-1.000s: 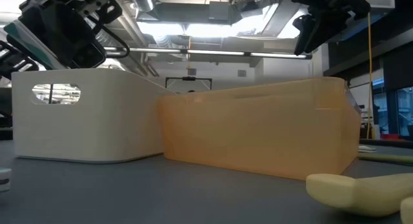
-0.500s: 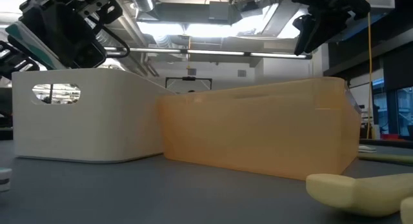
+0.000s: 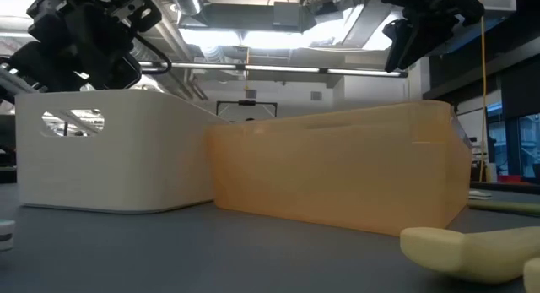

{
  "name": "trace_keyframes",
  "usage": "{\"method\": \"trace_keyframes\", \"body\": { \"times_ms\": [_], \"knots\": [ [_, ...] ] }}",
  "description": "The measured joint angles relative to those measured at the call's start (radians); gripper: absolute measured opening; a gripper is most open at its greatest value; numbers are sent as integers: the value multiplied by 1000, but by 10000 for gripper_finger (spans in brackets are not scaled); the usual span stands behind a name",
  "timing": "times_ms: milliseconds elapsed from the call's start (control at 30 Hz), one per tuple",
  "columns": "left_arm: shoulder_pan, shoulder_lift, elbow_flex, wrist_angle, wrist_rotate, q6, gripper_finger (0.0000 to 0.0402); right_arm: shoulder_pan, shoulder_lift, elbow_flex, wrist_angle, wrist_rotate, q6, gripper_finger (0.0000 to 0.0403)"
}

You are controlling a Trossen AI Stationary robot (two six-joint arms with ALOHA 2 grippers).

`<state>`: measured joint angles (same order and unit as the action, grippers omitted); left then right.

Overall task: Sort silverware by color (type)
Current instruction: Put the blue patterned knife into the white bin

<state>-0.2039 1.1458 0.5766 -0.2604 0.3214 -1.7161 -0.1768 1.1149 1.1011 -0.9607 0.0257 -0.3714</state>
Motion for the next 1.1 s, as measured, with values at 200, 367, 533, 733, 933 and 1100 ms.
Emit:
{"method": "trace_keyframes", "body": {
  "times_ms": [200, 367, 533, 733, 933, 1100],
  "knots": [
    [0, 0, 0, 0, -1, 0, 120, 0, 0, 0, 0, 0, 0, 179],
    [0, 0, 0, 0, -6, 0, 119, 0, 0, 0, 0, 0, 0, 179],
    [0, 0, 0, 0, -13, 0, 119, 0, 0, 0, 0, 0, 0, 179],
    [0, -6, -1, 0, -14, -1, 119, 0, 0, 0, -1, -3, 0, 179],
    [1, -71, -1, 1, -74, 28, 119, 0, 0, 0, -6, -64, 1, 179],
    [1, -130, -1, 15, -245, 88, 119, 0, 0, 0, -10, -81, 69, 179]
  ]
}}
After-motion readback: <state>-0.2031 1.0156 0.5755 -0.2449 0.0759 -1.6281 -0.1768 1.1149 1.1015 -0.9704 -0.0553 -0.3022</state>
